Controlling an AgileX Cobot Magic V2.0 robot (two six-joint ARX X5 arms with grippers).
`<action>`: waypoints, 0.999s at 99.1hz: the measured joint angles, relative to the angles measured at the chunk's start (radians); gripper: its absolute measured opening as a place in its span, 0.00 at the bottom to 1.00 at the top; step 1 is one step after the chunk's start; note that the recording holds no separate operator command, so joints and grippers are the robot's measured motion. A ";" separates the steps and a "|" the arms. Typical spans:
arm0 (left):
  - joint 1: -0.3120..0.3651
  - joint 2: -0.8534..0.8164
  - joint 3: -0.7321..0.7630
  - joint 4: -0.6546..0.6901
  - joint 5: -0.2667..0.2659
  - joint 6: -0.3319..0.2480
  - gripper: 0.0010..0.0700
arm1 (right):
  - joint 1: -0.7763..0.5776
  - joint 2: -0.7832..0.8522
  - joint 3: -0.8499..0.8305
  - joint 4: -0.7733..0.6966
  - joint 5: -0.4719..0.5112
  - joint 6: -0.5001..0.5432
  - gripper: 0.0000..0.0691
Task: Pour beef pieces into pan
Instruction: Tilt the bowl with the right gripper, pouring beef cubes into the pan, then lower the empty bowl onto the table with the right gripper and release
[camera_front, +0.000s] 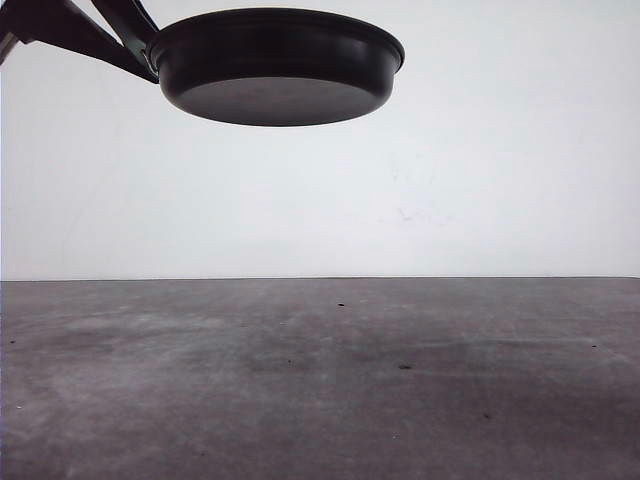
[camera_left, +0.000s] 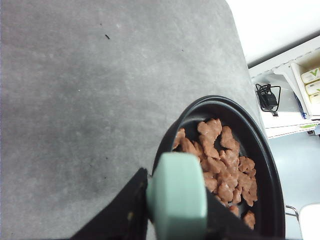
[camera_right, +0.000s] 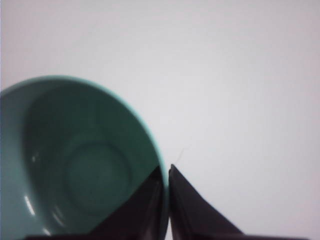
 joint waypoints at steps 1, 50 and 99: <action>0.000 0.000 0.000 0.000 0.000 0.000 0.07 | -0.002 -0.004 0.001 -0.023 0.000 0.024 0.02; 0.000 0.000 0.000 0.019 0.000 0.004 0.07 | -0.442 -0.223 0.143 -0.819 -0.344 1.151 0.02; -0.016 0.000 0.000 0.024 0.021 0.007 0.07 | -0.867 0.023 -0.194 -1.038 -0.766 1.272 0.02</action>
